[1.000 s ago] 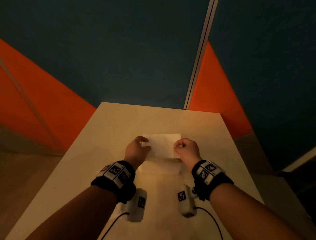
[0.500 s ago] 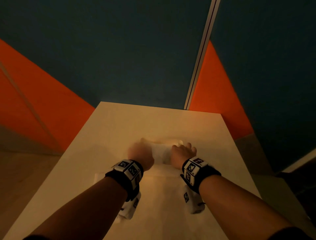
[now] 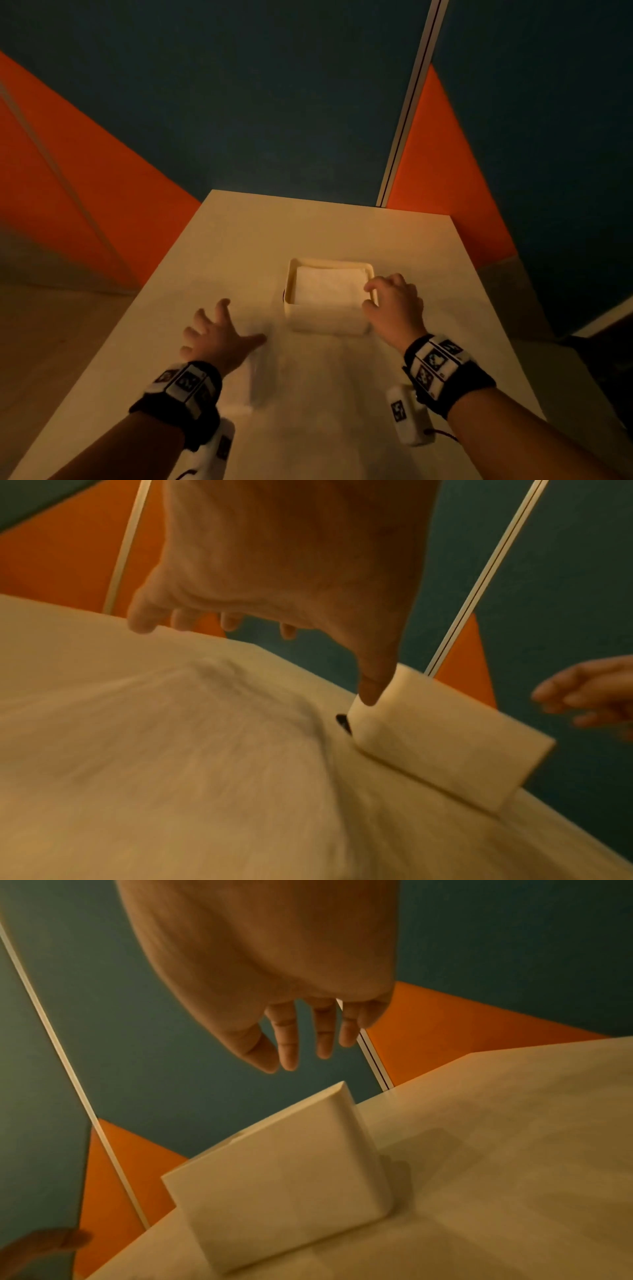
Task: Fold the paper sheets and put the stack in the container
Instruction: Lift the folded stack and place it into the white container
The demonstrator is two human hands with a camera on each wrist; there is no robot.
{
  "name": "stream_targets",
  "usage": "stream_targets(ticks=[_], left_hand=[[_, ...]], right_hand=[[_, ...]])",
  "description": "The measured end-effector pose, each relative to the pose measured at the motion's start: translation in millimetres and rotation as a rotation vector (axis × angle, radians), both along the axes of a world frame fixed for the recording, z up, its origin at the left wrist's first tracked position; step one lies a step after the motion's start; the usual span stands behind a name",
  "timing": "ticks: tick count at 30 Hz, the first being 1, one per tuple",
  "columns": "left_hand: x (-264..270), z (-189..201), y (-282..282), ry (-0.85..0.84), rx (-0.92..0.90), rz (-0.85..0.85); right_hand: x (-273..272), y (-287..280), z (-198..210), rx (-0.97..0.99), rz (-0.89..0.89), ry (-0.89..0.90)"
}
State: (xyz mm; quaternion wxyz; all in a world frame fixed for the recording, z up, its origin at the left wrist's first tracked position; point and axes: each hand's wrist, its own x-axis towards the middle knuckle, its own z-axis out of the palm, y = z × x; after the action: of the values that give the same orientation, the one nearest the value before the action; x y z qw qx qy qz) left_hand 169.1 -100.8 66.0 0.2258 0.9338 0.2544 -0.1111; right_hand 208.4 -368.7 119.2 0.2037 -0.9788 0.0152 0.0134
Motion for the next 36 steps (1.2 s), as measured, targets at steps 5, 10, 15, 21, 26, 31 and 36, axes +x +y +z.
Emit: stream_targets(ticks=[5,10,15,21,26,31,36], left_hand=[[-33,-27,-3,0.062,-0.060,0.127],[-30,-31,-4,-0.021,-0.125,0.285],[-22,-26,0,-0.033,-0.243,0.363],[-17,-27,16,0.039,-0.440,0.409],[-12,-18,17,0.041,-0.531,0.213],[-16,23,23,0.193,-0.819,-0.131],[-13,62,9,0.360,-0.876,-0.489]], right_hand=[[-32,-6,-24,0.129,-0.008,-0.023],[-51,-10,-39,0.196,0.005,-0.005],[-54,-16,-38,0.213,-0.006,-0.026],[-53,-18,-31,0.279,-0.003,-0.083],[-47,-16,-28,0.314,0.032,-0.094],[-45,0,-10,0.579,0.110,0.053],[-49,28,8,0.796,0.243,0.499]])
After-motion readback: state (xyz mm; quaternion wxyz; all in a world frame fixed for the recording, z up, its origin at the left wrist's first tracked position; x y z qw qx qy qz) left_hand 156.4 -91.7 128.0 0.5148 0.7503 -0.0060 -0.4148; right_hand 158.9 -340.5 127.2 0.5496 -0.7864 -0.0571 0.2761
